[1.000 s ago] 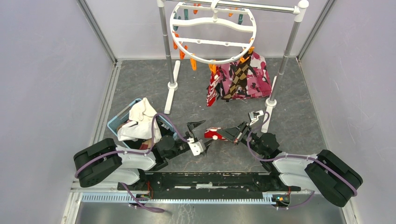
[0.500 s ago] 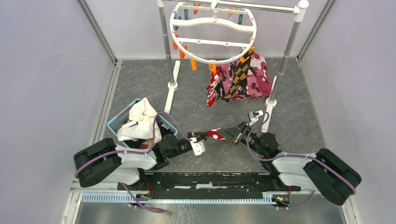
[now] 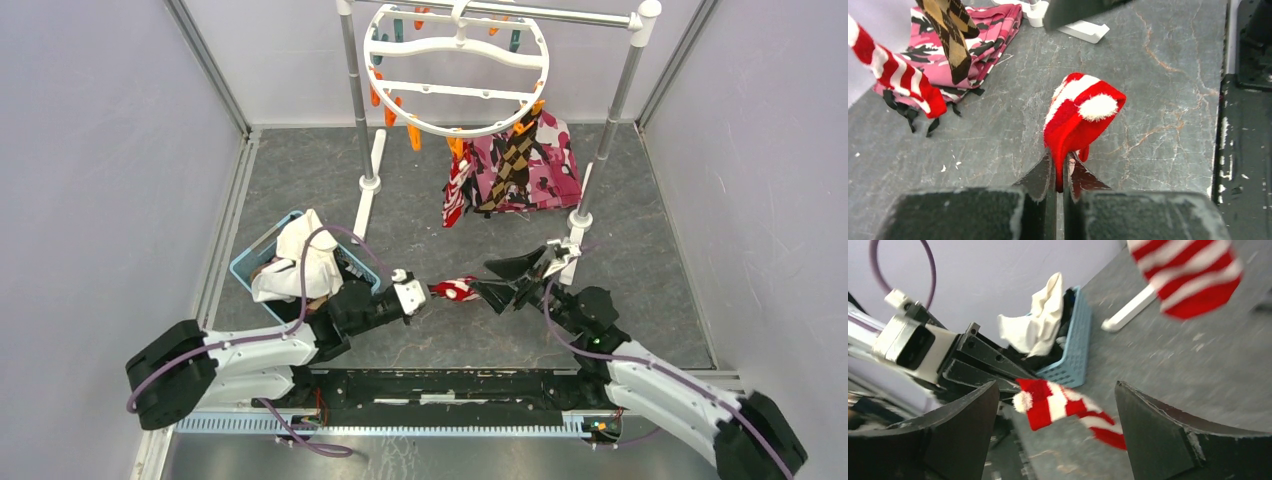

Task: Clip the socks to the hanger
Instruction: Pick up the sock from the bin.

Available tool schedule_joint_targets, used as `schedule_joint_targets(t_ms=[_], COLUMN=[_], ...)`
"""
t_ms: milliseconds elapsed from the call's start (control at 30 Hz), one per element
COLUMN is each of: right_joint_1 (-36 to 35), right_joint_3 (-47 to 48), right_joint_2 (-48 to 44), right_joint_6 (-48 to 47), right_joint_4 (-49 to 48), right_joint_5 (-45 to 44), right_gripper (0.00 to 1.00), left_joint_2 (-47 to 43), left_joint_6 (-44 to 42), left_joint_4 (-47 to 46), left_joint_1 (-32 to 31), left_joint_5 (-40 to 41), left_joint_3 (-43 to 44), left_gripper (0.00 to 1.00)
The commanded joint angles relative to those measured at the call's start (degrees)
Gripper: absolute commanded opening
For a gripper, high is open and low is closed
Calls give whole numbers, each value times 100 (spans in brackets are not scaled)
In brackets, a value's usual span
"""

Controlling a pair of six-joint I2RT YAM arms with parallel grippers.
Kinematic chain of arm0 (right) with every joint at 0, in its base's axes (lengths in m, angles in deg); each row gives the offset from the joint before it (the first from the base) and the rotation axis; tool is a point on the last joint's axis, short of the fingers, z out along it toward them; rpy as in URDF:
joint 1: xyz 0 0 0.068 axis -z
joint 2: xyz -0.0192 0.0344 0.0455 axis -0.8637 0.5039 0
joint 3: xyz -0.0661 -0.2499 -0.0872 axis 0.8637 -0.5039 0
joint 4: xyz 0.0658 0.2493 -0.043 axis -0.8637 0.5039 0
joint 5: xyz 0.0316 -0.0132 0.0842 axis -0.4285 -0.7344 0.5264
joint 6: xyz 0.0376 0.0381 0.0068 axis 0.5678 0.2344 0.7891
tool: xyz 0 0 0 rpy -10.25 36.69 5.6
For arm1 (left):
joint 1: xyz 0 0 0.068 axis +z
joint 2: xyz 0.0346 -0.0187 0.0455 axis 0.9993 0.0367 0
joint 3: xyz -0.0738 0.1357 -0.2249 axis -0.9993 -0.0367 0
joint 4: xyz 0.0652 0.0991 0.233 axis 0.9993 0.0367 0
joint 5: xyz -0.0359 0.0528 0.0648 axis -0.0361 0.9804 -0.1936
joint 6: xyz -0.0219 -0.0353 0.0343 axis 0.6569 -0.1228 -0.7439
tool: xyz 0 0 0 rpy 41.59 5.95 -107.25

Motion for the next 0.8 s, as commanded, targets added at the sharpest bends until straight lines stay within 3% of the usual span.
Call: schedule_joint_targets(t_ms=[0, 67, 233, 400, 500, 767], right_joint_1=[9, 11, -40, -147, -339, -1047], right_joint_3=[674, 807, 578, 846, 998, 1425], right_joint_2=[-1187, -1486, -1837, -1554, -1320, -811], right_joint_6=[-3222, -4012, -5566, -5944, -6093, -6649], right_joint_4=[2107, 2349, 1800, 2150, 2389, 2880], right_joint_5=[-521, -369, 891, 1246, 1400, 792], right_gripper=[93, 94, 93, 93, 92, 85], left_joint_2=[-476, -555, -467, -258, -138, 63], left_joint_6=[1338, 1561, 2018, 2123, 2139, 2150], left_joint_4=[826, 1067, 1378, 1469, 1487, 1521], left_joint_1=[365, 656, 1262, 1648, 1777, 1811], left_joint_5=[-756, -1372, -2897, -3884, -4093, -4238], left_joint_3=[354, 512, 908, 1088, 1148, 1337], left_gripper=[2, 2, 3, 4, 4, 4])
